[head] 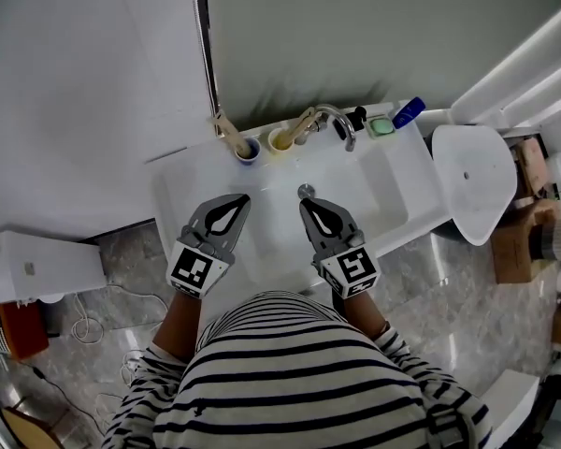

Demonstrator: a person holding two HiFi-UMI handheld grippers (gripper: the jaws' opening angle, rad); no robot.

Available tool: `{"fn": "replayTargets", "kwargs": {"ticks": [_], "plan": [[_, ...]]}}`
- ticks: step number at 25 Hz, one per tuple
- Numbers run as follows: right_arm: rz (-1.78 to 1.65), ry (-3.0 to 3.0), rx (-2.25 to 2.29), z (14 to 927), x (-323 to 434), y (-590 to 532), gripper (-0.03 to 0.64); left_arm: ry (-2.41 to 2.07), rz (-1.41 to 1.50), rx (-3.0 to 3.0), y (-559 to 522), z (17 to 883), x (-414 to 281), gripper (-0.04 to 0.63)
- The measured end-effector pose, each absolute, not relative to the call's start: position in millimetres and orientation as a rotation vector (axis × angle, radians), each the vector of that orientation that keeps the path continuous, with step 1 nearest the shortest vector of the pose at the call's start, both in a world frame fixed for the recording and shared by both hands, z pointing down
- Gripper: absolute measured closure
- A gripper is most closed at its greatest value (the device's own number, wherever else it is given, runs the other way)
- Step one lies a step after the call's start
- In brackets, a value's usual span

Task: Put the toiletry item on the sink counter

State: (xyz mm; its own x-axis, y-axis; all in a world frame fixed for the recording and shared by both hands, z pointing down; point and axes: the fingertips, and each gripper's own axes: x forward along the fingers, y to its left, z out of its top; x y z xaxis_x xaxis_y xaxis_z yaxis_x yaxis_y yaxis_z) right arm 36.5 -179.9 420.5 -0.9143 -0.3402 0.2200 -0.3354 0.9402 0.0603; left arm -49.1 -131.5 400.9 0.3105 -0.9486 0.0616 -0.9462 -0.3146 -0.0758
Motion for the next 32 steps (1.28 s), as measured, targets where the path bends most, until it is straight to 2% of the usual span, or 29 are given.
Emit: {"fn": "replayTargets", "kwargs": {"ticks": [32], "plan": [[-0.061, -2.879, 0.452, 420.7, 32.0, -169.1, 0.609, 1.796, -0.064, -2.621, -112.4, 406.3, -34.2, 0.589]]}}
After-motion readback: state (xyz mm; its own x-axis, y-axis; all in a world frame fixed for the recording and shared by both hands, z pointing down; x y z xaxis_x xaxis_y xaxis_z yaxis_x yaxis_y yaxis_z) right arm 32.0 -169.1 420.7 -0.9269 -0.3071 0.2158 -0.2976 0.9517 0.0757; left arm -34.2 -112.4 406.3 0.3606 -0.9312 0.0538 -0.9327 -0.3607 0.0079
